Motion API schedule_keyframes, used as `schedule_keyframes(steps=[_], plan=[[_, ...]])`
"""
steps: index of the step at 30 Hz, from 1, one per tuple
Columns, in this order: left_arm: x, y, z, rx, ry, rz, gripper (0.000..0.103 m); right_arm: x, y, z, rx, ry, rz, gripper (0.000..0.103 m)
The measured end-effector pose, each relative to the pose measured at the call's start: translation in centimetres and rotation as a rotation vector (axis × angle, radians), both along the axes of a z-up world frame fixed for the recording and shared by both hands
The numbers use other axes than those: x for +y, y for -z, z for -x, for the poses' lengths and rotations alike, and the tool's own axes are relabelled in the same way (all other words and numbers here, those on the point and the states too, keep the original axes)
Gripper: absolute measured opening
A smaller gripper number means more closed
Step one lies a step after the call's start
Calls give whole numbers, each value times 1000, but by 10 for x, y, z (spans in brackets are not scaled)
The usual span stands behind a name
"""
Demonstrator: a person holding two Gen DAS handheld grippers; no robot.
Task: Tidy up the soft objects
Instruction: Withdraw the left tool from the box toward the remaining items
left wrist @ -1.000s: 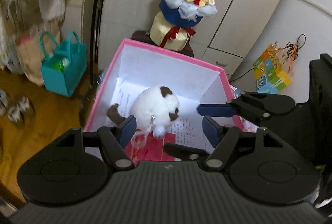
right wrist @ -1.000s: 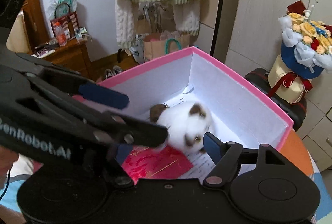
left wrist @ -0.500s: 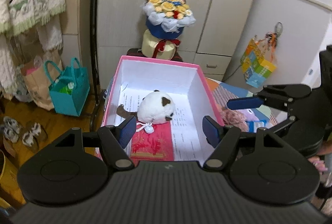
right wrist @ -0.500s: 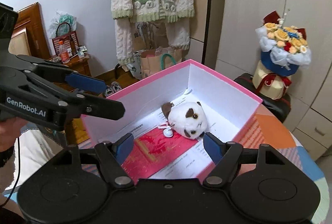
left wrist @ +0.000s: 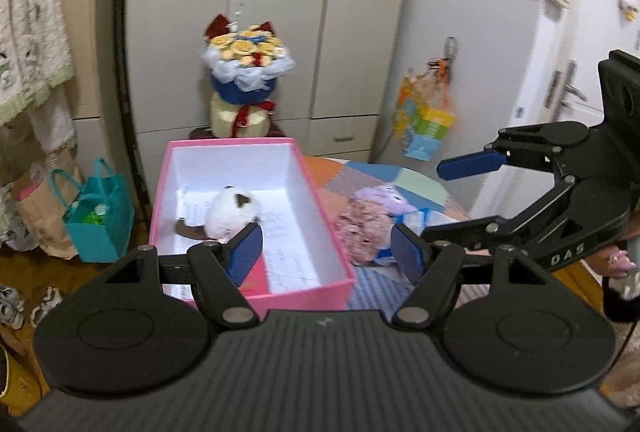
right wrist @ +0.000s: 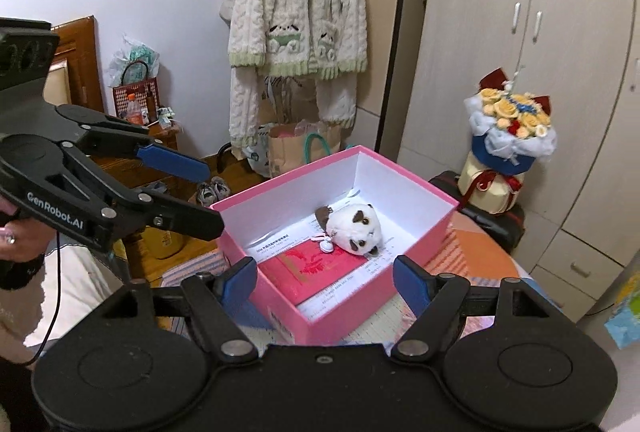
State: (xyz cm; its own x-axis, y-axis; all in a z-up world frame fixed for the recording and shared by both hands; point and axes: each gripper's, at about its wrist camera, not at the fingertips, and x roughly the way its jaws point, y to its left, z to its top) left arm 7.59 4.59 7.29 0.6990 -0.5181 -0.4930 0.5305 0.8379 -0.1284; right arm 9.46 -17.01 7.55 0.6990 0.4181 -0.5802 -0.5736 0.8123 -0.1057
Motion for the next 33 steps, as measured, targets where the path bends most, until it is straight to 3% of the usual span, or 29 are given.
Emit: schedule_keyframes(steps=[9,17,25,33], plan=[[-34,6,29,7,112,-19,70,-58,7,48,-33,100,-7,81],[-75,28,30,97,220,-42,70,-107,33,70,5,190,-25,81],[-126,64,24,154,246,-83,70,-150,57,68,62,257,-80,81],[-170,100,6,169,189,-67,75,-182,85,48,98,261,-137,81]])
